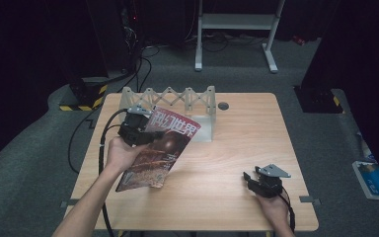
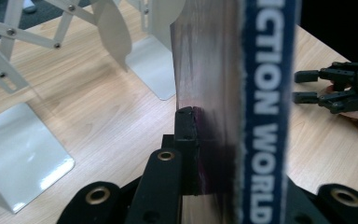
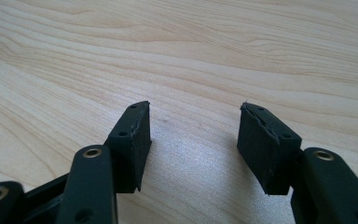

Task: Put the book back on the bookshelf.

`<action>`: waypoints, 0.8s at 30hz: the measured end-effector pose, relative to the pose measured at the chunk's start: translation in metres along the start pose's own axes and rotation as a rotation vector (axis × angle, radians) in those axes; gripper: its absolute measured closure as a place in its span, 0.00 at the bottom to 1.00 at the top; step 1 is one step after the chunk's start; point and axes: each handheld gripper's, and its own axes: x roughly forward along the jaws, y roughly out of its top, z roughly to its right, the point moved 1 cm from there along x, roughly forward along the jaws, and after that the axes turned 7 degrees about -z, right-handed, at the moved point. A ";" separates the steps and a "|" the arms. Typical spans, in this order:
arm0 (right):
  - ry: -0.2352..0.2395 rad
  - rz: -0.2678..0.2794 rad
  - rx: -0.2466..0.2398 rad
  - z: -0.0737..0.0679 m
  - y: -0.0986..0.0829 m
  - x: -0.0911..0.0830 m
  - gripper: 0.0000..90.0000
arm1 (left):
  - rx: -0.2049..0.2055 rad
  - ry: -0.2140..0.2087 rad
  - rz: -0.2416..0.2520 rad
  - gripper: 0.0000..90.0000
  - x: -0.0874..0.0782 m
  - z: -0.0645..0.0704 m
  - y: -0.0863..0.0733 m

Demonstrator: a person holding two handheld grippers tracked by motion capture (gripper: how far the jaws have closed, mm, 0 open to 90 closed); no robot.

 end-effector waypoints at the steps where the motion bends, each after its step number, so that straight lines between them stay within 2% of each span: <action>1: 0.000 0.000 0.000 0.000 0.000 0.000 0.49 | -0.003 0.000 -0.001 0.93 -0.001 -0.001 0.000; 7: 0.000 0.000 0.000 0.000 0.000 0.000 0.49 | -0.006 0.017 -0.015 0.93 -0.006 -0.007 0.001; 24: 0.000 0.000 0.000 0.000 0.000 0.000 0.49 | -0.045 0.049 -0.049 0.93 -0.016 -0.025 0.005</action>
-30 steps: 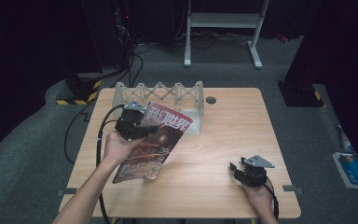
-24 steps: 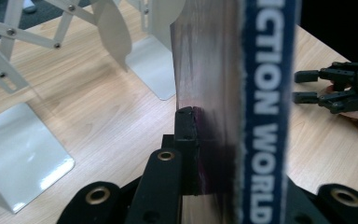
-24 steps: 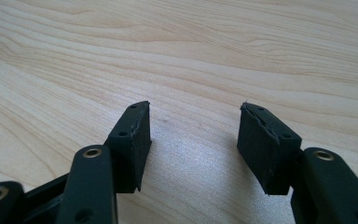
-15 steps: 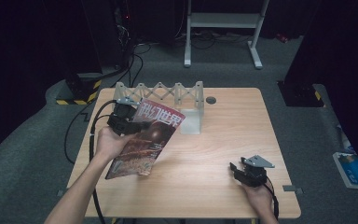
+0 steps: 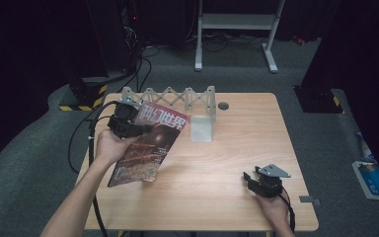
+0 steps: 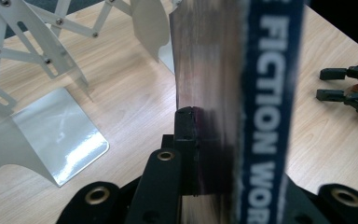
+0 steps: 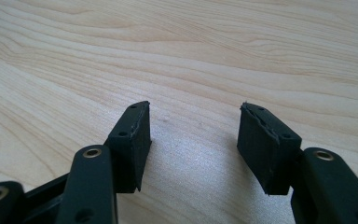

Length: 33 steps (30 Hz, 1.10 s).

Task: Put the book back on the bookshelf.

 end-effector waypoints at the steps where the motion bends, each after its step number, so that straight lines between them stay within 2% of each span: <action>1: 0.000 0.000 0.000 0.000 0.000 0.000 0.49 | -0.002 0.003 0.001 0.93 0.000 -0.001 0.000; 7: 0.000 0.000 0.000 0.000 0.000 0.000 0.49 | 0.005 0.018 -0.013 0.92 -0.004 -0.005 0.004; 21: 0.001 0.000 0.000 0.000 0.000 0.000 0.49 | -0.019 0.043 -0.060 0.92 -0.010 -0.019 0.010; 33: 0.000 0.001 -0.004 0.000 0.000 0.000 0.49 | -0.065 0.066 -0.085 0.92 -0.016 -0.036 0.010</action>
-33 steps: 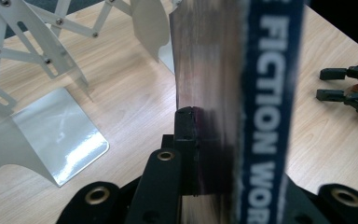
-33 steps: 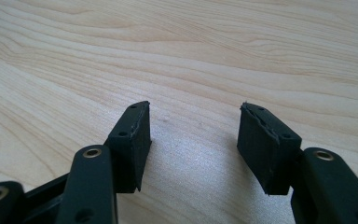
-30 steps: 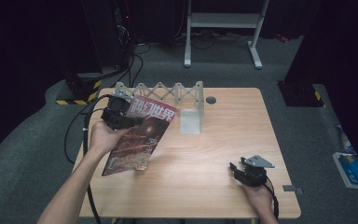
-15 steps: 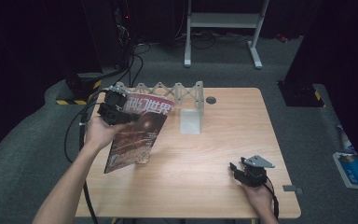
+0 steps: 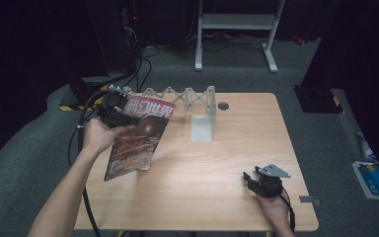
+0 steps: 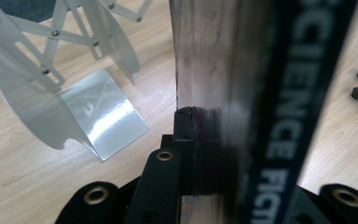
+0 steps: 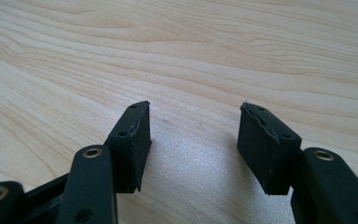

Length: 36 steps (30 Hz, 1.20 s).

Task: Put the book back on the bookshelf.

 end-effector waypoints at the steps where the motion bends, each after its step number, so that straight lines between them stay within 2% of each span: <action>1: 0.000 0.000 0.000 0.000 0.000 0.000 0.49 | -0.003 0.001 -0.001 0.92 0.000 -0.002 0.000; 11: 0.001 -0.001 0.001 0.000 0.000 0.000 0.49 | -0.063 0.010 0.016 0.92 -0.003 -0.018 0.004; 27: 0.001 -0.001 -0.001 0.000 0.000 0.000 0.49 | -0.121 0.021 0.017 0.92 0.000 -0.035 0.005; 36: 0.000 0.000 0.000 0.000 0.000 0.000 0.49 | -0.145 0.053 0.035 0.92 -0.002 -0.042 0.007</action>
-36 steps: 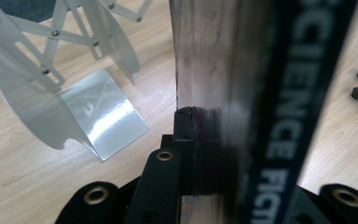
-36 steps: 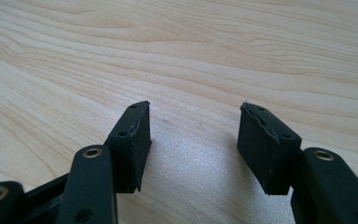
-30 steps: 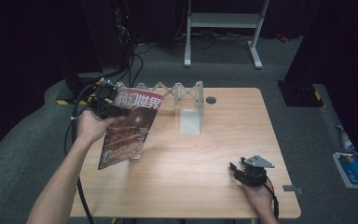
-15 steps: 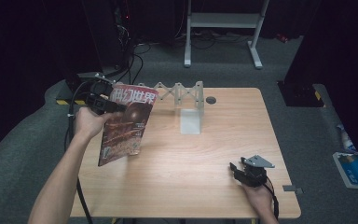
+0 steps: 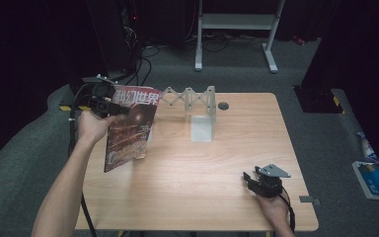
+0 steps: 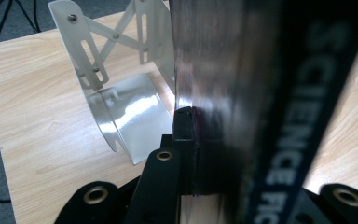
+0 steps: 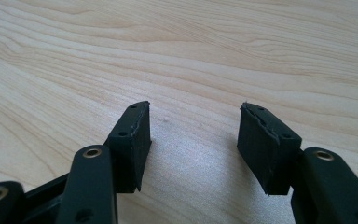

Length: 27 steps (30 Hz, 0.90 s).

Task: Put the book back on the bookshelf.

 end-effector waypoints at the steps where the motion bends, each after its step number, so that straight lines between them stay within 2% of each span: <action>1: 0.000 0.000 0.000 0.000 0.000 0.000 0.49 | -0.003 0.002 0.003 0.92 0.000 -0.001 0.000; 17: 0.000 0.000 0.002 0.000 0.000 0.000 0.49 | -0.052 0.052 0.049 0.92 0.002 -0.011 0.003; 27: 0.001 0.000 0.002 0.000 0.000 0.000 0.49 | -0.084 0.067 0.089 0.92 0.005 -0.016 0.004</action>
